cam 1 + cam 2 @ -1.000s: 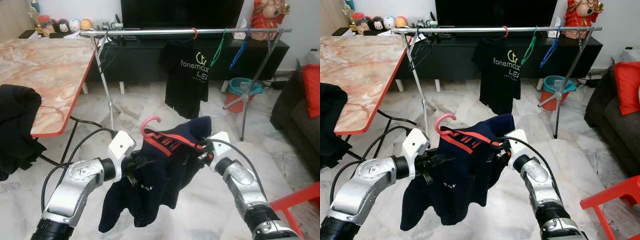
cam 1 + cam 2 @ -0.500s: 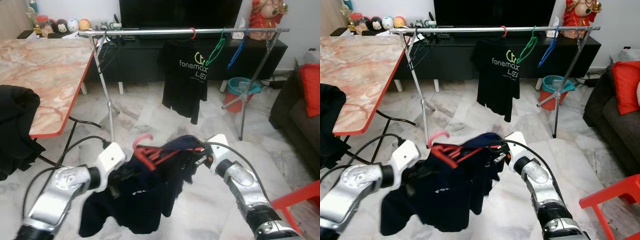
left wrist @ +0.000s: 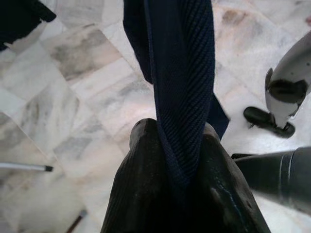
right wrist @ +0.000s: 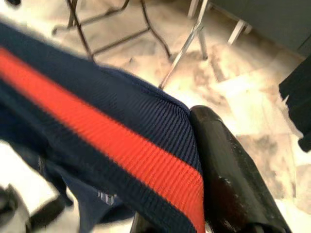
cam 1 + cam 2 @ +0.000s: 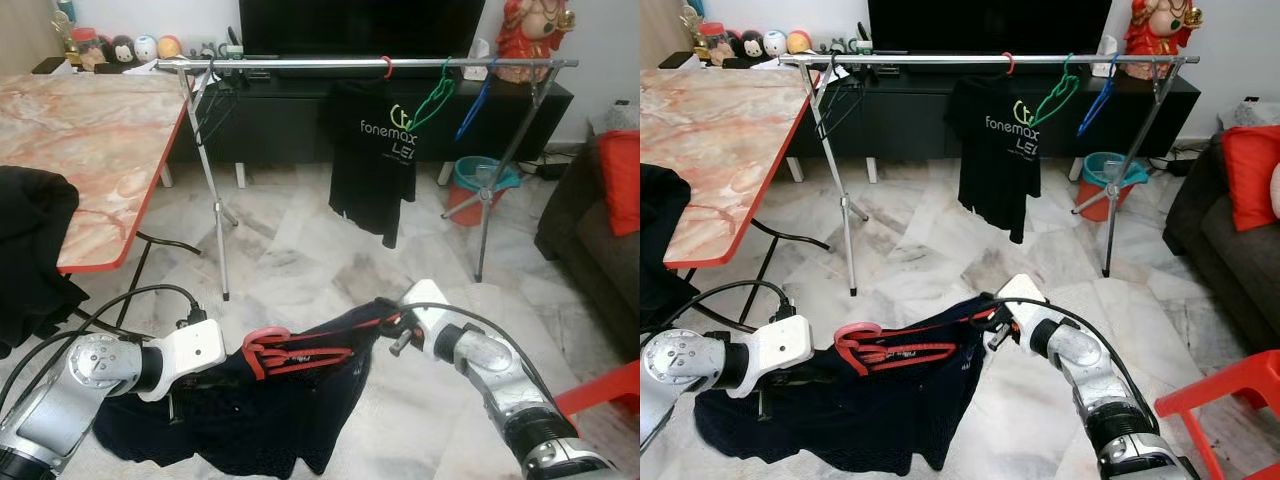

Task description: Hang hanger

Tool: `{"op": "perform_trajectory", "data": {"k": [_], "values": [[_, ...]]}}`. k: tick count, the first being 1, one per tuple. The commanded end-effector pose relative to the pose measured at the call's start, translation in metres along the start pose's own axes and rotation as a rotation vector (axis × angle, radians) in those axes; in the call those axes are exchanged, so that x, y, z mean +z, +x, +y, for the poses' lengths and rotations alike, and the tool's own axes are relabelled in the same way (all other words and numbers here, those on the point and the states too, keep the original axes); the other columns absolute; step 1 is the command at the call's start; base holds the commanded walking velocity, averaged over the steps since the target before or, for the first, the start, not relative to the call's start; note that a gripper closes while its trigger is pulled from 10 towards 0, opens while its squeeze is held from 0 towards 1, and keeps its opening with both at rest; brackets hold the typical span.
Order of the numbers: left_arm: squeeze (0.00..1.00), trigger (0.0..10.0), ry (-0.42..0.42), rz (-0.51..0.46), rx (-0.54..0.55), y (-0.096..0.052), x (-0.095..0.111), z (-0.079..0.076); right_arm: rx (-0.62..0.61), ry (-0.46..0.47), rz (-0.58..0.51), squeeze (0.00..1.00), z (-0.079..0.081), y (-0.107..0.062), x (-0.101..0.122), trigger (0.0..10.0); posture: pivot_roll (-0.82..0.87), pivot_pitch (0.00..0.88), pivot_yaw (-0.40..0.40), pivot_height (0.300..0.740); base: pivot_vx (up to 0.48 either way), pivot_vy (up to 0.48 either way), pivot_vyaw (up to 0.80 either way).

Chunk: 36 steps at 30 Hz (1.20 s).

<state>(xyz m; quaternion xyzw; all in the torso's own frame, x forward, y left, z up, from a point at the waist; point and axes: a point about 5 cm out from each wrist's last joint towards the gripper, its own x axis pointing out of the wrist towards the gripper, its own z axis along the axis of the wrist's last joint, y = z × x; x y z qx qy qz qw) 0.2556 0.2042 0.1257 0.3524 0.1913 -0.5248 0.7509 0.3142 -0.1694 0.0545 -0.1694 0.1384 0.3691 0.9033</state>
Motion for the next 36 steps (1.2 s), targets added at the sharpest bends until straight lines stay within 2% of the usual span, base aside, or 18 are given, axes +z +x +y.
{"op": "perform_trajectory", "data": {"k": [1, 3, 8, 13, 15, 17, 18, 19, 26, 35, 36], "values": [[0.0, 10.0, 0.039, 0.02, 0.022, -0.012, 0.003, 0.009, -0.02, -0.013, 0.038, 0.0, -0.009, -0.006, -0.004, 0.0, 0.18, 0.01, -0.092, 0.736, 0.0, 0.0, 0.0], [0.0, 10.0, 0.064, 0.003, 0.044, -0.018, 0.007, 0.015, 0.018, -0.035, 0.07, 0.0, -0.005, -0.007, -0.008, 0.0, 0.18, 0.019, -0.095, 0.736, 0.0, 0.0, 0.0], [0.0, 10.0, 0.09, 0.03, 0.054, -0.029, 0.007, 0.024, 0.046, -0.039, 0.088, 0.0, -0.005, -0.008, -0.009, 0.0, 0.17, 0.026, -0.098, 0.736, 0.0, 0.0, 0.0], [0.0, 10.0, 0.104, 0.028, -0.009, -0.036, 0.01, 0.027, 0.028, -0.047, 0.104, 0.0, -0.006, -0.009, -0.011, 0.0, 0.17, 0.018, -0.1, 0.736, 0.0, 0.0, 0.0], [0.0, 10.0, 0.128, 0.035, -0.086, -0.036, 0.015, 0.022, 0.024, -0.053, 0.109, 0.0, -0.007, -0.009, -0.011, 0.0, 0.18, 0.02, -0.103, 0.736, 0.0, 0.0, 0.0], [0.0, 10.0, 0.146, 0.026, -0.16, -0.034, 0.02, 0.016, 0.021, -0.053, 0.11, 0.0, -0.008, -0.008, -0.011, 0.0, 0.17, 0.023, -0.104, 0.736, 0.0, 0.0, 0.0], [0.0, 10.0, 0.146, 0.026, -0.16, -0.034, 0.02, 0.016, 0.021, -0.053, 0.11, 0.0, -0.008, -0.008, -0.011, 0.0, 0.17, 0.023, -0.104, 0.736, 0.0, 0.0, 0.0], [0.0, 10.0, 0.15, -0.006, -0.192, -0.027, 0.025, 0.011, 0.023, -0.057, 0.112, 0.0, -0.008, -0.007, -0.01, 0.0, 0.17, 0.024, -0.105, 0.736, 0.0, 0.0, 0.0], [0.0, 10.0, 0.159, -0.079, -0.249, -0.013, 0.037, 0.003, -0.004, -0.052, 0.097, 0.0, -0.007, -0.002, -0.007, 0.0, 0.17, 0.025, -0.109, 0.736, 0.0, 0.0, 0.0], [0.0, 10.0, 0.176, -0.147, -0.307, 0.008, 0.051, -0.011, -0.044, 0.026, 0.044, 0.0, -0.007, 0.012, 0.006, 0.0, 0.17, 0.034, -0.11, 0.736, 0.0, 0.0, 0.0], [0.0, 10.0, 0.176, -0.152, -0.309, 0.01, 0.051, -0.012, -0.044, 0.033, 0.043, 0.0, -0.007, 0.013, 0.006, 4.1, 0.17, 0.032, -0.111, 0.736, 0.0, 0.0, 0.0]]}}
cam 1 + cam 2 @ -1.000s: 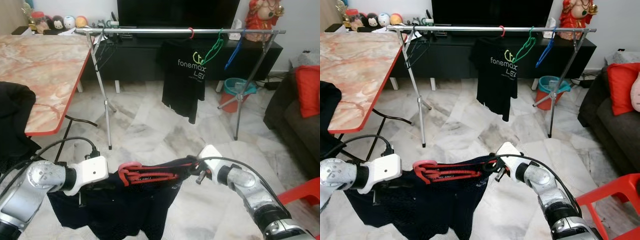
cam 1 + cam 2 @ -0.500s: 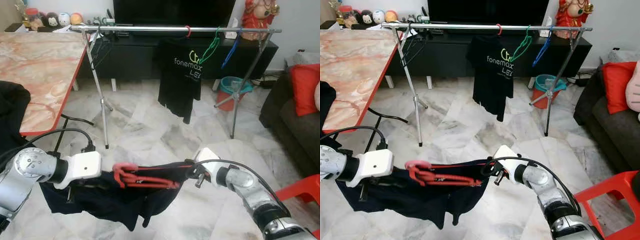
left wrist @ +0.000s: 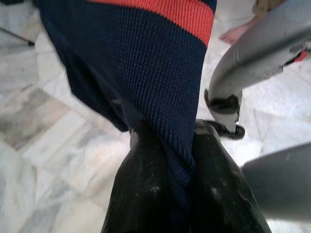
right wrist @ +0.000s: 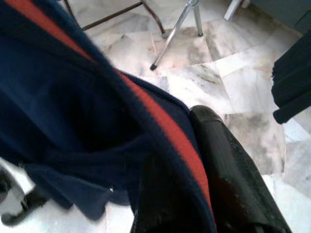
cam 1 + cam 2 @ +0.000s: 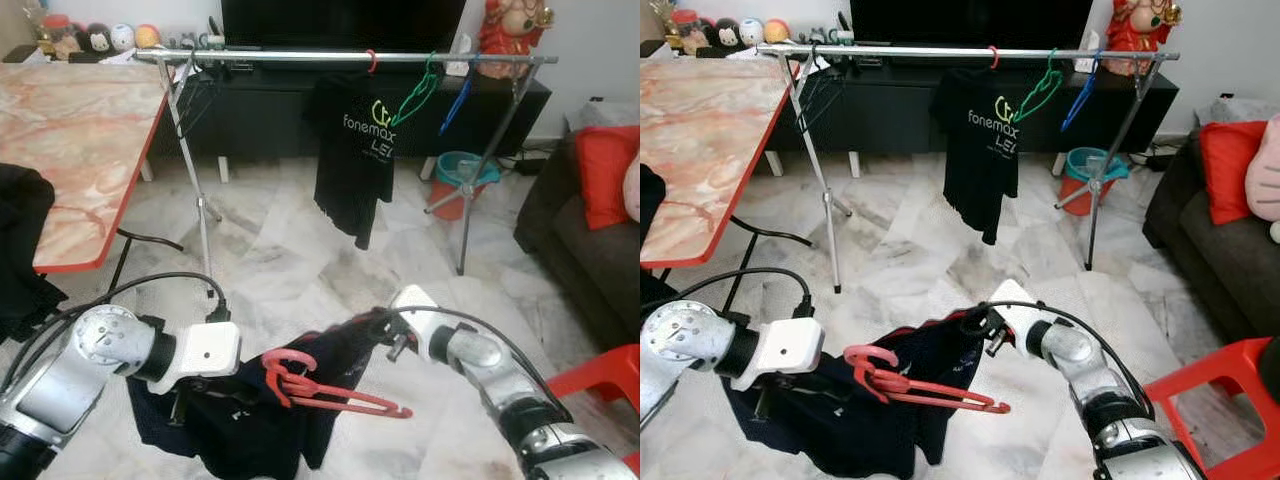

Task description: Hang hanger

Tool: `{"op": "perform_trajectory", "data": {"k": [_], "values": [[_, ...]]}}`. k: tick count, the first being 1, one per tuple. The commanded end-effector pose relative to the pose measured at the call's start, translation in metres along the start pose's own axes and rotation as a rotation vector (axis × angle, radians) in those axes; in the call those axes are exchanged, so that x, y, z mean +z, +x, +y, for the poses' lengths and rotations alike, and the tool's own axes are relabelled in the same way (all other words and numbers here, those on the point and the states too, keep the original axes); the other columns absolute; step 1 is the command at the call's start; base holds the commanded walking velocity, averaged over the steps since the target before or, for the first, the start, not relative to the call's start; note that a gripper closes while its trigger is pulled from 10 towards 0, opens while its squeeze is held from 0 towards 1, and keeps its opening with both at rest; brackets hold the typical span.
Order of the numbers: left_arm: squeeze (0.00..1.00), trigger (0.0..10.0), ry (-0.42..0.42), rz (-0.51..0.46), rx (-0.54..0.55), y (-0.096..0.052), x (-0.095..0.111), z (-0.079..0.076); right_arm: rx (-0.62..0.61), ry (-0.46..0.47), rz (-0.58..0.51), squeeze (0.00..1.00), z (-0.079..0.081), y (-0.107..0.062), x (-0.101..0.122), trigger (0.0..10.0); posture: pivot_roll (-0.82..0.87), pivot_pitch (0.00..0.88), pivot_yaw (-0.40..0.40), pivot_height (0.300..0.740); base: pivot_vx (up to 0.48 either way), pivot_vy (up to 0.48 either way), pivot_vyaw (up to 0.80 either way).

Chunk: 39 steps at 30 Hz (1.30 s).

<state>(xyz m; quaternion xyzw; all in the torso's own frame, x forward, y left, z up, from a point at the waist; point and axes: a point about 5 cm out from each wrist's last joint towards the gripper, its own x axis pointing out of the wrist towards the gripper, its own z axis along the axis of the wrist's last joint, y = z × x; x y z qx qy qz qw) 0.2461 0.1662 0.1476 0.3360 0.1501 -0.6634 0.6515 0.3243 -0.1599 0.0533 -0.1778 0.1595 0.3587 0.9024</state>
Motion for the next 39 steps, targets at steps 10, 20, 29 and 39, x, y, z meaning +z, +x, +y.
{"op": "perform_trajectory", "data": {"k": [10, 20, 29, 39], "values": [[0.0, 10.0, 0.017, -0.029, 0.007, 0.01, 0.009, 0.002, 0.064, 0.06, 0.001, 1.0, -0.003, -0.001, 0.001, 10.0, 0.17, 0.042, -0.113, 0.736, 0.0, 0.0, 0.0], [0.0, 10.0, 0.005, -0.033, 0.016, 0.012, 0.009, 0.002, 0.196, 0.07, 0.08, 1.0, 0.0, -0.01, -0.011, 10.0, 0.17, 0.049, -0.119, 0.736, 0.0, 0.0, 0.0], [0.0, 10.0, -0.001, -0.035, 0.005, 0.016, 0.008, -0.003, 0.22, 0.048, 0.118, 1.0, -0.009, -0.019, -0.014, 10.0, 0.17, 0.017, -0.122, 0.736, 0.0, 0.0, 0.0], [0.0, 10.0, -0.033, 0.0, 0.024, 0.019, -0.003, -0.008, 0.119, 0.016, 0.062, 1.0, -0.038, -0.033, 0.0, 10.0, 0.17, 0.0, -0.112, 0.736, 0.0, 0.0, 0.0]]}}
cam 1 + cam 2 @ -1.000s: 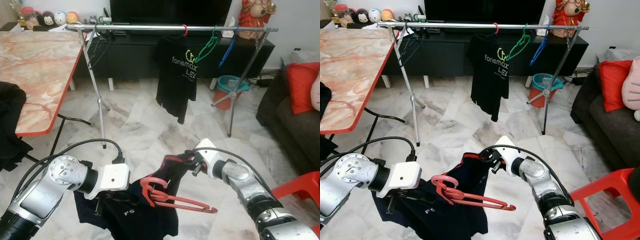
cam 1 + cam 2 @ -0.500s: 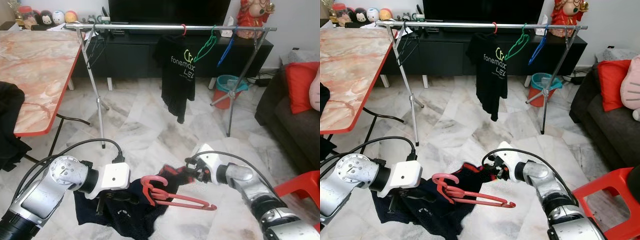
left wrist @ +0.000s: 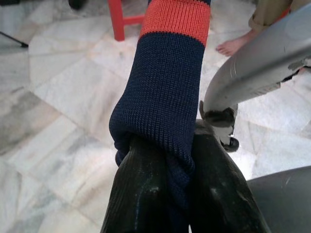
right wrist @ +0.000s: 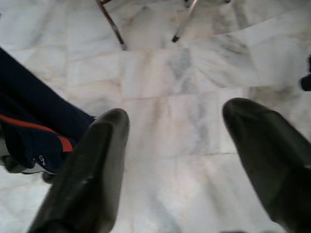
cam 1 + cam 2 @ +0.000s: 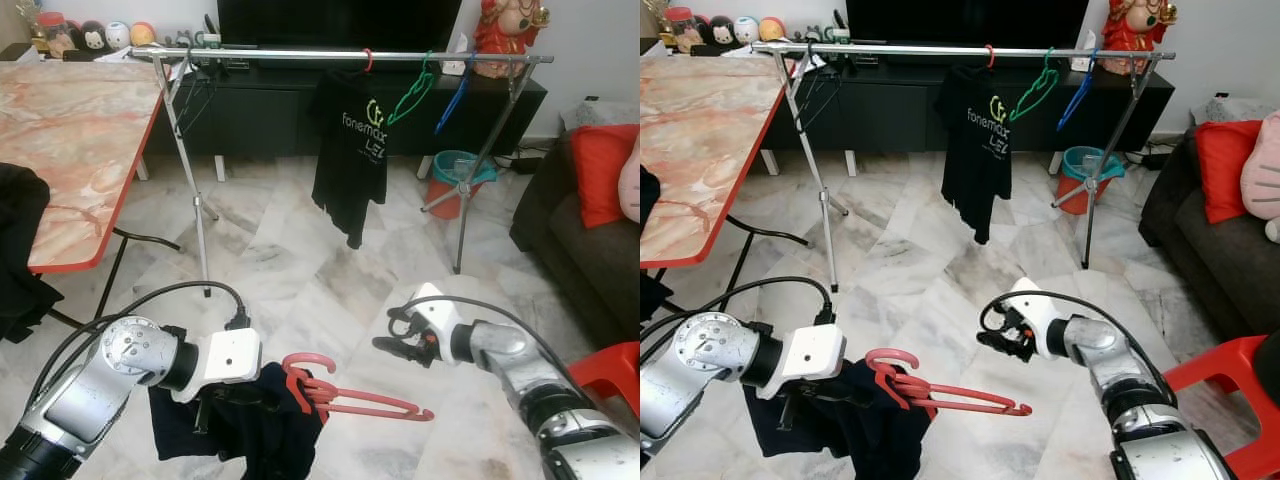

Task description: Hang hanger

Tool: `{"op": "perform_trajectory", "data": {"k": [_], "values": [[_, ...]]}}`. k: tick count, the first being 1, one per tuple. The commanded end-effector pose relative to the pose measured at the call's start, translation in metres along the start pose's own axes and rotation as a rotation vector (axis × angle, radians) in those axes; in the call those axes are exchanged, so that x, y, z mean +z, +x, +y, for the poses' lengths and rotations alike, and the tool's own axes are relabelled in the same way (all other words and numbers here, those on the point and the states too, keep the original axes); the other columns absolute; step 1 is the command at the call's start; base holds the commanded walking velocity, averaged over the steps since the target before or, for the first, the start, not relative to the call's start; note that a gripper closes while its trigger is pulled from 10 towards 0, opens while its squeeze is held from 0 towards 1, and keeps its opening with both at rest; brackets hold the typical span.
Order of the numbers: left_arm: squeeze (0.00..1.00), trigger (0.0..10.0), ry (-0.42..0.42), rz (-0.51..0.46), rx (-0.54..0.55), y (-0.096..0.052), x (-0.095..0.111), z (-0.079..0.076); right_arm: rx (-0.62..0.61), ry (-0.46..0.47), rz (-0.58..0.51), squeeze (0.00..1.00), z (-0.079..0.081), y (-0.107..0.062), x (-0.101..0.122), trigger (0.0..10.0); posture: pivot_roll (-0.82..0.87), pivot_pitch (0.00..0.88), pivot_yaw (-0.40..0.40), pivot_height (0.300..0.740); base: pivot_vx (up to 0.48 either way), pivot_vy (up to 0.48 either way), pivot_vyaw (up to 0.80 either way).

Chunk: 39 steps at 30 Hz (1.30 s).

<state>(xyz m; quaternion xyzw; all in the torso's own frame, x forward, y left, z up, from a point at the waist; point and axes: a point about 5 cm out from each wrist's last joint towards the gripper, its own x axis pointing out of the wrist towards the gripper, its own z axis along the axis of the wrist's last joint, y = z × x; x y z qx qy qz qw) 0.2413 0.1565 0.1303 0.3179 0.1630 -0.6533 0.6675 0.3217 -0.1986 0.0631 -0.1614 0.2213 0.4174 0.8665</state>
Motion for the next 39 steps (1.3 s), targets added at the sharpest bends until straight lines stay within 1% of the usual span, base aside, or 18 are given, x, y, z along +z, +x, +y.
{"op": "perform_trajectory", "data": {"k": [1, 2, 4, 8, 9, 10, 11, 12, 14, 17, 18, 19, 20, 26, 30, 37, 38, 39], "values": [[0.0, 10.0, 0.022, 0.005, 0.004, 0.001, 0.003, 0.0, -0.041, -0.026, -0.027, 1.0, -0.01, -0.007, 0.008, 10.0, 0.17, 0.0, -0.112, 0.736, 0.0, 0.0, 0.0], [0.0, 10.0, 0.011, 0.01, 0.012, 0.003, 0.0, 0.0, -0.056, -0.03, -0.059, 0.0, -0.015, -0.01, 0.015, 10.0, 0.17, 0.0, -0.111, 0.736, 0.0, 0.0, 0.0], [0.0, 10.0, 0.003, 0.012, 0.019, 0.004, -0.002, -0.001, -0.062, -0.029, -0.097, 0.0, -0.019, -0.012, 0.022, 10.0, 0.17, 0.0, -0.112, 0.736, 0.0, 0.0, 0.0], [0.0, 10.0, -0.017, 0.008, 0.046, 0.007, -0.004, 0.0, -0.012, -0.015, -0.179, 0.0, -0.02, -0.012, 0.037, 10.0, 0.17, 0.0, -0.11, 0.736, 0.0, 0.0, 0.0], [0.0, 10.0, -0.021, 0.007, 0.054, 0.008, -0.004, 0.001, 0.036, -0.006, -0.198, 0.0, -0.018, -0.012, 0.041, 10.0, 0.17, 0.0, -0.111, 0.736, 0.0, 0.0, 0.0], [0.0, 10.0, -0.021, 0.007, 0.054, 0.008, -0.004, 0.001, 0.036, -0.006, -0.198, 0.0, -0.018, -0.012, 0.041, 10.0, 0.17, 0.0, -0.111, 0.736, 0.0, 0.0, 0.0], [0.0, 10.0, -0.022, 0.008, 0.059, 0.008, -0.005, 0.002, 0.135, -0.023, -0.205, 0.0, -0.011, -0.009, 0.043, 10.0, 0.17, 0.0, -0.111, 0.736, 0.0, 0.0, 0.0], [0.0, 10.0, -0.022, 0.008, 0.059, 0.008, -0.005, 0.002, 0.135, -0.023, -0.205, 0.0, -0.011, -0.009, 0.043, 10.0, 0.17, 0.0, -0.111, 0.736, 0.0, 0.0, 0.0], [0.0, 10.0, -0.023, 0.01, 0.064, 0.008, -0.005, 0.003, 0.222, -0.055, -0.197, 0.0, -0.003, -0.007, 0.045, 10.0, 0.17, 0.0, -0.112, 0.736, 0.0, 0.0, 0.0], [0.0, 10.0, -0.024, 0.01, 0.07, 0.008, -0.005, 0.005, 0.266, -0.074, -0.188, 0.0, 0.001, -0.006, 0.046, 10.0, 0.17, 0.0, -0.116, 0.736, 0.0, 0.0, 0.0], [0.0, 10.0, -0.025, 0.009, 0.072, 0.008, -0.004, 0.005, 0.274, -0.078, -0.185, 0.08, 0.002, -0.006, 0.046, 10.0, 0.17, 0.0, -0.116, 0.736, 0.0, 0.0, 0.0], [0.0, 10.0, -0.026, 0.008, 0.074, 0.009, -0.004, 0.005, 0.295, -0.082, -0.183, 0.24, 0.003, -0.007, 0.046, 10.0, 0.17, 0.0, -0.115, 0.736, 0.0, 0.0, 0.0], [0.0, 10.0, -0.027, 0.007, 0.075, 0.009, -0.004, 0.006, 0.328, -0.083, -0.189, 1.0, 0.004, -0.008, 0.048, 10.0, 0.17, 0.0, -0.116, 0.736, 0.0, 0.0, 0.0], [0.0, 10.0, -0.027, 0.009, 0.074, 0.01, -0.005, 0.008, 0.428, -0.09, -0.205, 1.0, 0.011, -0.012, 0.053, 10.0, 0.17, 0.0, -0.116, 0.736, 0.0, 0.0, 0.0], [0.0, 10.0, -0.024, 0.012, 0.072, 0.013, -0.005, 0.009, 0.46, -0.101, -0.216, 1.0, 0.014, -0.013, 0.056, 10.0, 0.16, 0.0, -0.114, 0.736, 0.0, 0.0, 0.0], [0.0, 10.0, -0.019, 0.004, 0.096, 0.016, -0.002, 0.015, 0.506, -0.139, -0.167, 1.0, 0.019, -0.017, 0.053, 10.0, 0.15, 0.0, -0.119, 0.736, 0.0, 0.0, 0.0], [0.0, 10.0, -0.021, 0.0, 0.102, 0.016, -0.002, 0.016, 0.505, -0.141, -0.163, 0.69, 0.019, -0.018, 0.052, 10.0, 0.14, 0.0, -0.12, 0.736, 0.0, 0.0, 0.0], [0.0, 10.0, -0.021, -0.001, 0.104, 0.016, -0.002, 0.016, 0.507, -0.139, -0.163, 0.0, 0.019, -0.018, 0.052, 10.0, 0.14, 0.0, -0.12, 0.736, 0.0, 0.0, 0.0]]}}
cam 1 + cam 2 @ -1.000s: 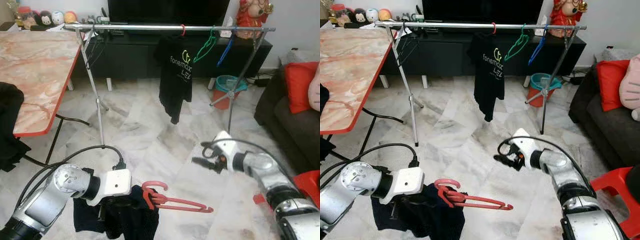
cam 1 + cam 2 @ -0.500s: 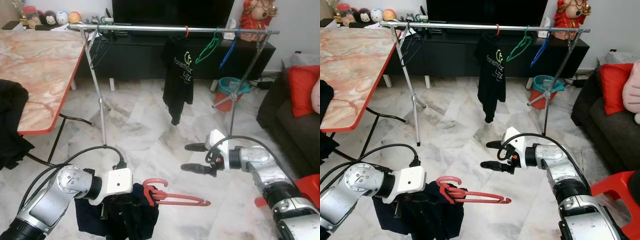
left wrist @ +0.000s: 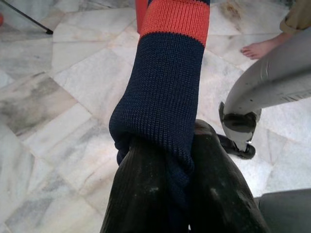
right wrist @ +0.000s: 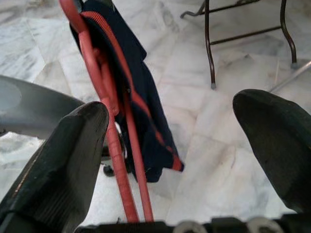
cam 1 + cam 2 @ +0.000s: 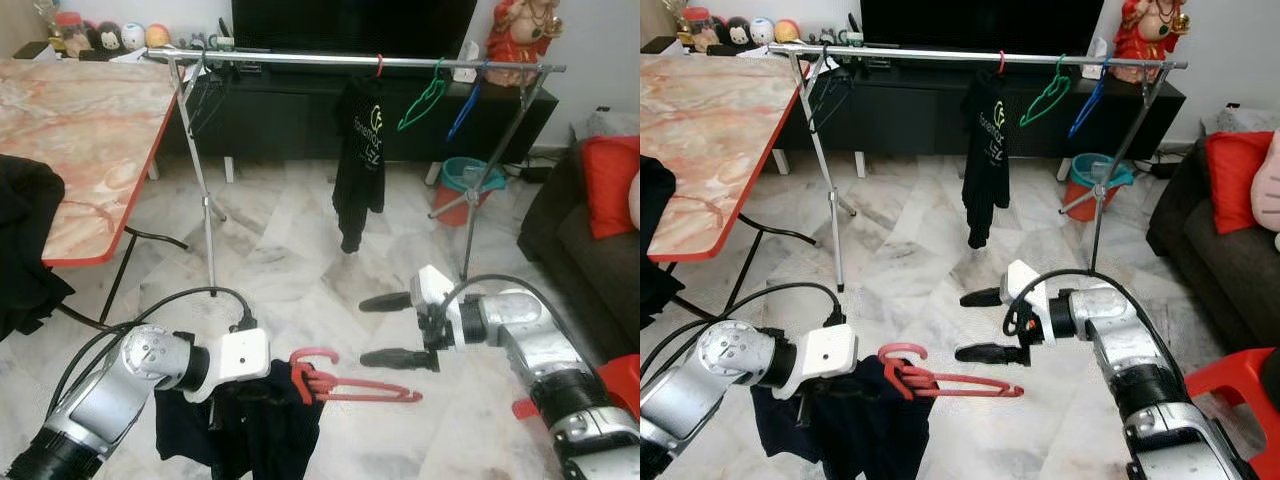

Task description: Hang hanger

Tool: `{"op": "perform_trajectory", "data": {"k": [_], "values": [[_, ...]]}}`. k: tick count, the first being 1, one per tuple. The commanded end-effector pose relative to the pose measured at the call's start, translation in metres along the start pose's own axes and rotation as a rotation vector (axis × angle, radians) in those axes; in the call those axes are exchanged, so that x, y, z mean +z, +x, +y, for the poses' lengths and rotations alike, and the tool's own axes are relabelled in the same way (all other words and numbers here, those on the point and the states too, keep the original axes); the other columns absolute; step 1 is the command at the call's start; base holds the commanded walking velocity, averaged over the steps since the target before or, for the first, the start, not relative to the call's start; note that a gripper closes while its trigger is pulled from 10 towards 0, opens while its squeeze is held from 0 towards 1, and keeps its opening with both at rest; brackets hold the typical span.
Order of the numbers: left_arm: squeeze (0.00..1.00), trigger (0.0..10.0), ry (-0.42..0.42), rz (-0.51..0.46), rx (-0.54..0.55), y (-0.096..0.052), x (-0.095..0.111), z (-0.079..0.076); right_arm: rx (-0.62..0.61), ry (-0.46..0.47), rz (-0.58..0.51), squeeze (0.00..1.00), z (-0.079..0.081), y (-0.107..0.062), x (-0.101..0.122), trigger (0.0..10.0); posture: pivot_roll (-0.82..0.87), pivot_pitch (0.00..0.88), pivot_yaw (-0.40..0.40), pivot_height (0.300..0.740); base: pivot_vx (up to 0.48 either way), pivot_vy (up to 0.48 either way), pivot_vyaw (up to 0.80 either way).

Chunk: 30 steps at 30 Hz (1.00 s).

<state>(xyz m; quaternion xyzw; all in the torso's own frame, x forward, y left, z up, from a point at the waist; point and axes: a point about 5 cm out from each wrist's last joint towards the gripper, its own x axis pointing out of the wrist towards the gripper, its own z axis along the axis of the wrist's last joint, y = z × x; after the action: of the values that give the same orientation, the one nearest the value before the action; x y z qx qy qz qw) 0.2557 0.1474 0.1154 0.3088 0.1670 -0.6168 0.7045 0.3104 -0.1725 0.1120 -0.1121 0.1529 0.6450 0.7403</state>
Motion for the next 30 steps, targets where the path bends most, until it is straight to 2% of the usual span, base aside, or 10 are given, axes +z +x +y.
{"op": "perform_trajectory", "data": {"k": [1, 9, 30], "values": [[0.0, 10.0, 0.034, -0.007, 0.013, -0.001, 0.007, 0.005, 0.005, -0.018, 0.02, 0.0, 0.0, -0.004, 0.003, 10.0, 0.14, 0.0, -0.12, 0.736, 0.0, 0.0, 0.0], [0.0, 10.0, 0.033, -0.022, 0.008, -0.001, 0.01, 0.008, 0.044, -0.024, 0.0, 0.0, 0.008, 0.006, 0.008, 10.0, 0.13, 0.0, -0.106, 0.736, 0.0, 0.0, 0.0], [0.0, 10.0, 0.052, -0.018, 0.012, -0.003, 0.015, 0.015, 0.131, -0.022, 0.033, 0.0, 0.016, 0.011, 0.009, 10.0, 0.15, 0.009, -0.115, 0.736, 0.0, 0.0, 0.0]]}}
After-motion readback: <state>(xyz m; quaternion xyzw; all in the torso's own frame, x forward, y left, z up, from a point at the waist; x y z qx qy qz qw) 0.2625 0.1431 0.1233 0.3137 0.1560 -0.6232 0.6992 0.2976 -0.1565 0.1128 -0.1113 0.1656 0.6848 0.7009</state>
